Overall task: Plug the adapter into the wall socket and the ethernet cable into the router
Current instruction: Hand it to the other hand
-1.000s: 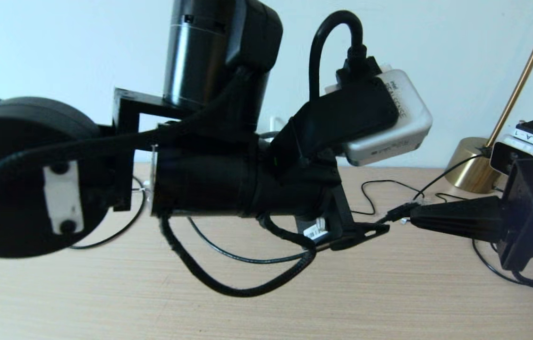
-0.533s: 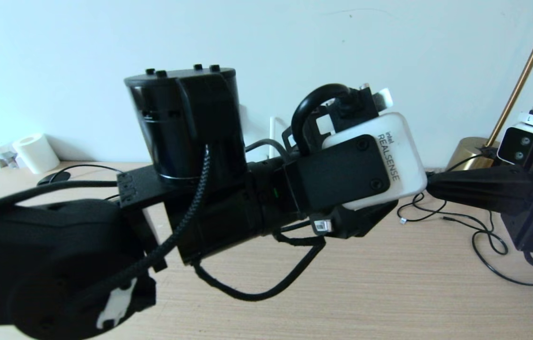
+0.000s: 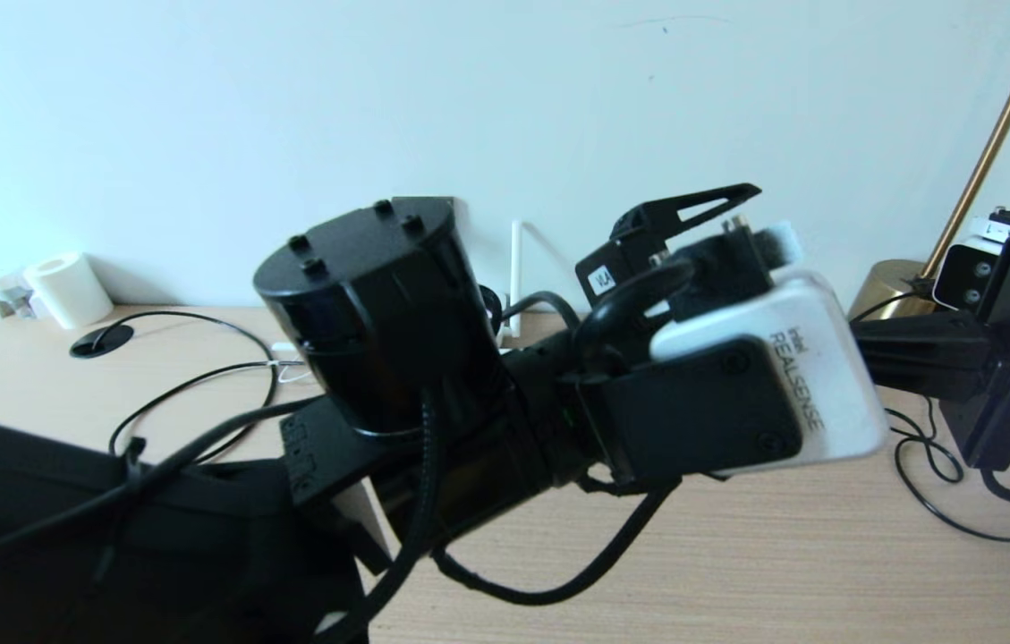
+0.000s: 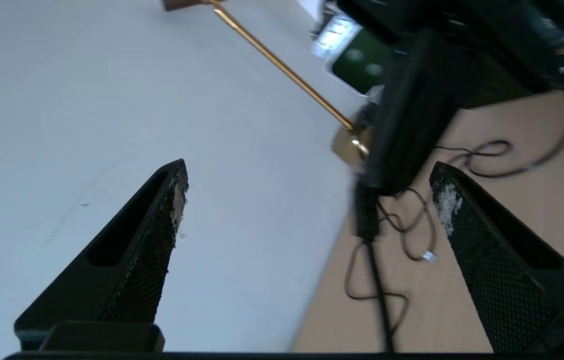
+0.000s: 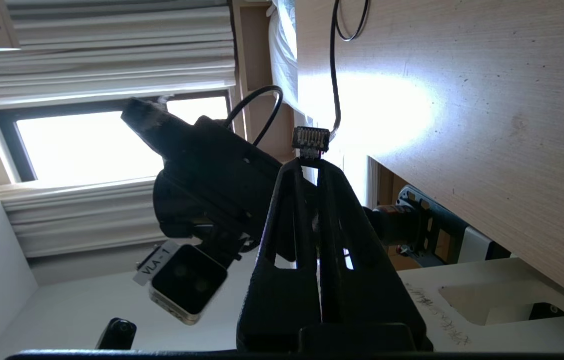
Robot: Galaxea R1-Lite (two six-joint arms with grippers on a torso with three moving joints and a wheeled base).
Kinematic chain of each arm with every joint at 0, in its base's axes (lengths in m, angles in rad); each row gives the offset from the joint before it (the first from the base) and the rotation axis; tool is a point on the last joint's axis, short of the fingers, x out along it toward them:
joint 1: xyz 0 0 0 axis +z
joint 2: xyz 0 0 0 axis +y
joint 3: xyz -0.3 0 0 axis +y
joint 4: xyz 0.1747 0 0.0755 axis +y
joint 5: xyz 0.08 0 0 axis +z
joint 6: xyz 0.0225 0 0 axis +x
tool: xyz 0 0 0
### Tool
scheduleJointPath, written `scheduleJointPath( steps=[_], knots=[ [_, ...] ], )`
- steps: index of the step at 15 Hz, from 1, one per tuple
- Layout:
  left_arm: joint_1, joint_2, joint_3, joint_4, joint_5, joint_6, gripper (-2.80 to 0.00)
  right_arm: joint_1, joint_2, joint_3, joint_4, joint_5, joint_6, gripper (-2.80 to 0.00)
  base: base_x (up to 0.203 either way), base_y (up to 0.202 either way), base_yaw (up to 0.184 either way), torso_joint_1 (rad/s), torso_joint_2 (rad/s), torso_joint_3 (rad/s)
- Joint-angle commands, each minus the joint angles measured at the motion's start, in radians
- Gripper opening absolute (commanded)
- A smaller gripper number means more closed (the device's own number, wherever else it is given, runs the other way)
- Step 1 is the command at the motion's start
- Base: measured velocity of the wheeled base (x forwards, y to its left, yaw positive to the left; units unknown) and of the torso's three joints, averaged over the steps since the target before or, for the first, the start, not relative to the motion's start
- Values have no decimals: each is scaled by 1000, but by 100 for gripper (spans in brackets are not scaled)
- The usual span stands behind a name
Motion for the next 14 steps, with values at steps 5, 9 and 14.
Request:
scheduleJointPath(
  steps=[5,9,14],
  knots=[
    [-34,-21,136,-53,-3,13,0,-1,-17,0,-1,9,32,-280,0,0,0,0,0,0],
    [-25,-8,119,-57,3,35,0,-4,-25,0,-1,50,50,-280,0,0,0,0,0,0],
    [-23,22,64,-67,10,48,0,-1,-44,5,2,85,74,-280,0,0,0,0,0,0]
  ],
)
